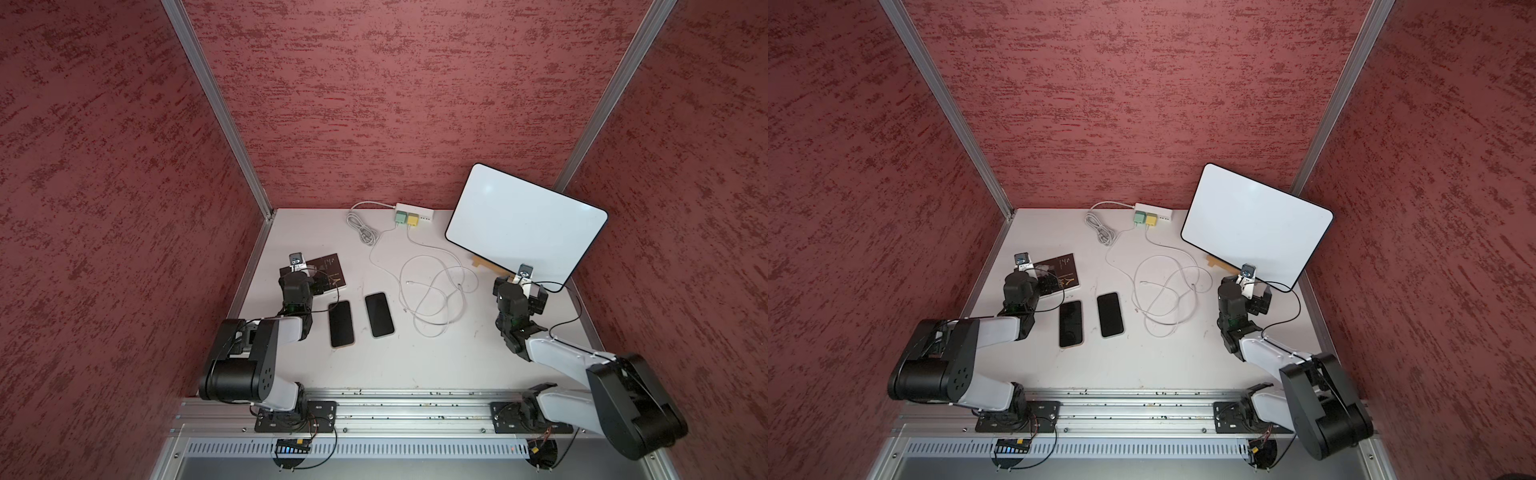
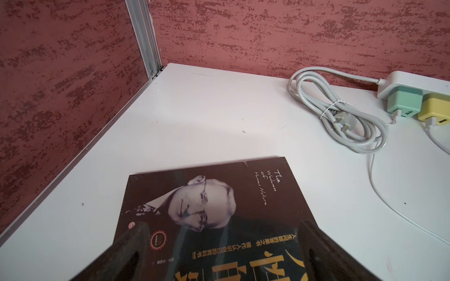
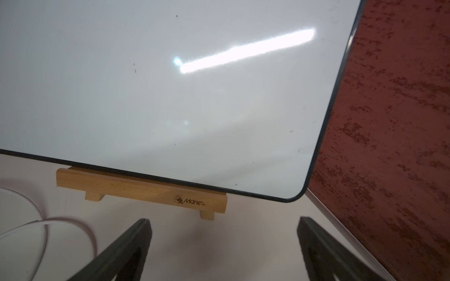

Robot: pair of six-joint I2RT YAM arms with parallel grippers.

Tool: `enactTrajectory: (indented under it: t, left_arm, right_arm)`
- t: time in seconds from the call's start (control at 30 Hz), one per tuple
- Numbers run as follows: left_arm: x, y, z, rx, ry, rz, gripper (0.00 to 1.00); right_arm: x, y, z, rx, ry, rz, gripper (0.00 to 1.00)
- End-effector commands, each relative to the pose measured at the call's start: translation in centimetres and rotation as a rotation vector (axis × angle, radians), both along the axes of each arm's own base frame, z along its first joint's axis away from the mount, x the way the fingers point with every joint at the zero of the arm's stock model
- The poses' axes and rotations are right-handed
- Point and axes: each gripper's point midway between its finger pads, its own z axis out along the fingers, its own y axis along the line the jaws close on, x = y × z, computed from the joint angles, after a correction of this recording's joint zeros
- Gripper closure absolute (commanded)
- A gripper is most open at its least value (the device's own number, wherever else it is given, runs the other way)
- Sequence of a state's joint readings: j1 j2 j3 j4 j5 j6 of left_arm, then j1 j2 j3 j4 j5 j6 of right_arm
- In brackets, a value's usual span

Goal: Unplug the charging cable from the phone
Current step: Reset both arms

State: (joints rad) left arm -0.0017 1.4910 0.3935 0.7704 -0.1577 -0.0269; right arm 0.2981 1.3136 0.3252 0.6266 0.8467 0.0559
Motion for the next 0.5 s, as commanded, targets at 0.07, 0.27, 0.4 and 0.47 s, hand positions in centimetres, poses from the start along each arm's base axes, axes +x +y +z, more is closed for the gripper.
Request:
enactTrajectory:
  t: [0.07,0.27,0.4,0.47]
  left_arm:
    - [0.2,-1.5,1.5,0.041,-0.119,-0.076,0.0]
    - [0.3,-1.2,1.3,0.033,-0.104,-0.069,0.0]
    - [0.3,-1.1,1.4,0.035,-0.109,-0.055,0.0]
    - [0.0,-1.0,1.6,0.052,-0.124,-0.03,0.0]
  right_arm:
    - [2.7,1.2,2.7,-0.043,-0.217,0.101,0.01]
    - [3.2,1.3,2.0,-0.005,-0.199,0.162,0.01]
    - [5.1,2.9,1.0,0.028,-0.118,0.307,0.01]
    - [6.0,3.0,0.3,0.078,-0.069,0.359,0.01]
